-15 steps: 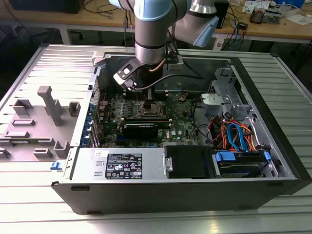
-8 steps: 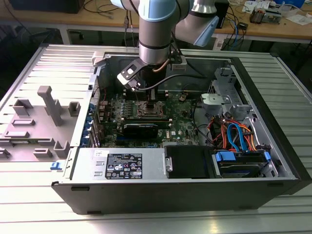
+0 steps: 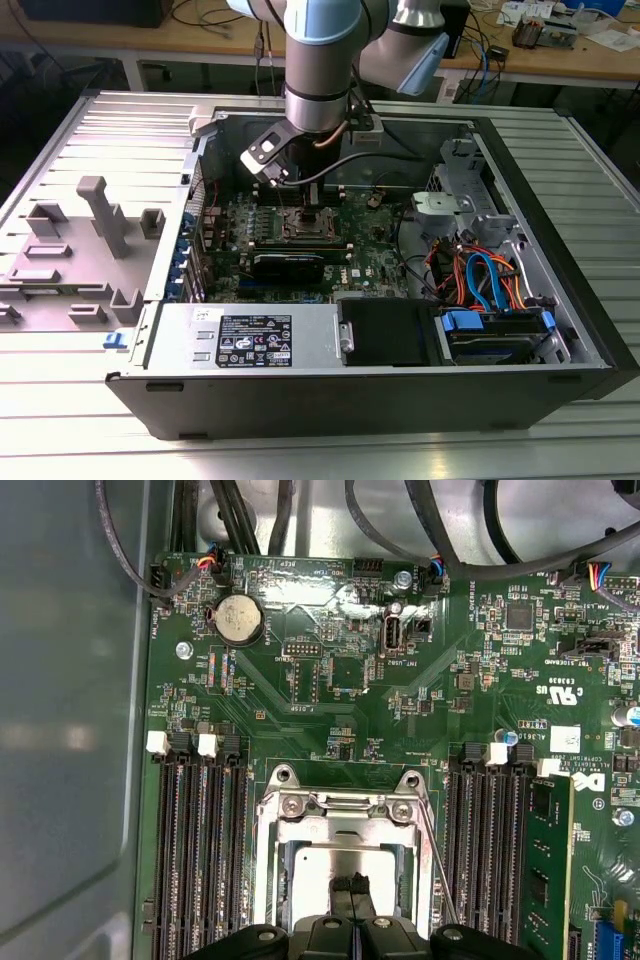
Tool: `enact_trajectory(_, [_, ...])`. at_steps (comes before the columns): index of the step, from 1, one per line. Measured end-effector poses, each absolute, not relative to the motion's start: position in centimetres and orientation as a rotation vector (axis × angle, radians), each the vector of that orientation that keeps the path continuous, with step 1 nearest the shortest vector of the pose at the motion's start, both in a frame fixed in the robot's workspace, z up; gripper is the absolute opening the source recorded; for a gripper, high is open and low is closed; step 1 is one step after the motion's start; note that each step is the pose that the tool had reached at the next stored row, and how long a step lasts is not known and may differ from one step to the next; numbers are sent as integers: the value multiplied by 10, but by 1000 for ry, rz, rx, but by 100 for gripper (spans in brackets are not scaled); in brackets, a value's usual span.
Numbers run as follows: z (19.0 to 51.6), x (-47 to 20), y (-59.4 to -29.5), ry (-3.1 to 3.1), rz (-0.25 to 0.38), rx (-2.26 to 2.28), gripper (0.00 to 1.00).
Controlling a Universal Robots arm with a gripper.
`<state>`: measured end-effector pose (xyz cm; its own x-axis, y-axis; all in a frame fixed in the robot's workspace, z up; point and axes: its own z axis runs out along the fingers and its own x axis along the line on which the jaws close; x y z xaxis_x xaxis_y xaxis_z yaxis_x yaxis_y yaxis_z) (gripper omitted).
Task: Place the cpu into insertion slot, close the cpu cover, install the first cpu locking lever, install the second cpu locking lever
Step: 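Install the first cpu locking lever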
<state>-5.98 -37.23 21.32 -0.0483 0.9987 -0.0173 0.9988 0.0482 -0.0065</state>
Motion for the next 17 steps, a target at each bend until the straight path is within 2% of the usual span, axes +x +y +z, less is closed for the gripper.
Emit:
enact_trajectory(4, [217,-59,-372,2268,-26,2162,11])
enact_trajectory(11, [242,-59,-372,2269,-26,2162,11])
enact_trajectory(17, [242,-59,-372,2295,-26,2134,11])
